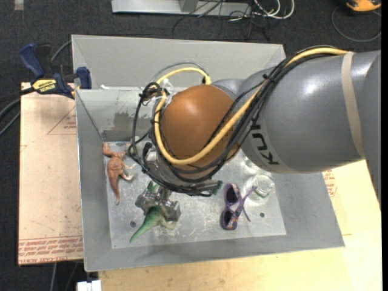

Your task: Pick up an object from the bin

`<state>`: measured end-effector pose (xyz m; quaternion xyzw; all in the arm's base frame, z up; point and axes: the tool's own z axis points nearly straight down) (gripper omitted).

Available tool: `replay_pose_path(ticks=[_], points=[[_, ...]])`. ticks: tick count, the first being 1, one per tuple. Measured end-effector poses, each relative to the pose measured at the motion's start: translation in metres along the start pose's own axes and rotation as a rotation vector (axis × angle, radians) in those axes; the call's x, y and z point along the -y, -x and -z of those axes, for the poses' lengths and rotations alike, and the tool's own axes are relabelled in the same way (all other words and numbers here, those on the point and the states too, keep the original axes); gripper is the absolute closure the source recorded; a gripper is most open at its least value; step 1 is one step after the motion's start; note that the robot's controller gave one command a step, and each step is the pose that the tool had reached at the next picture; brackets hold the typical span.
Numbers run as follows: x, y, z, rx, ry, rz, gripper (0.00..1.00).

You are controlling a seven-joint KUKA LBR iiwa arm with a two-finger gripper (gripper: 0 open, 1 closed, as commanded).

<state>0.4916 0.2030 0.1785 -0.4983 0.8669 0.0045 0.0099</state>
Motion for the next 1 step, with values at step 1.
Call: replay_pose_path(ticks=[1], points=[[0.0000,0.0000,-0.0001,0.000,0.000,0.000,1.00]])
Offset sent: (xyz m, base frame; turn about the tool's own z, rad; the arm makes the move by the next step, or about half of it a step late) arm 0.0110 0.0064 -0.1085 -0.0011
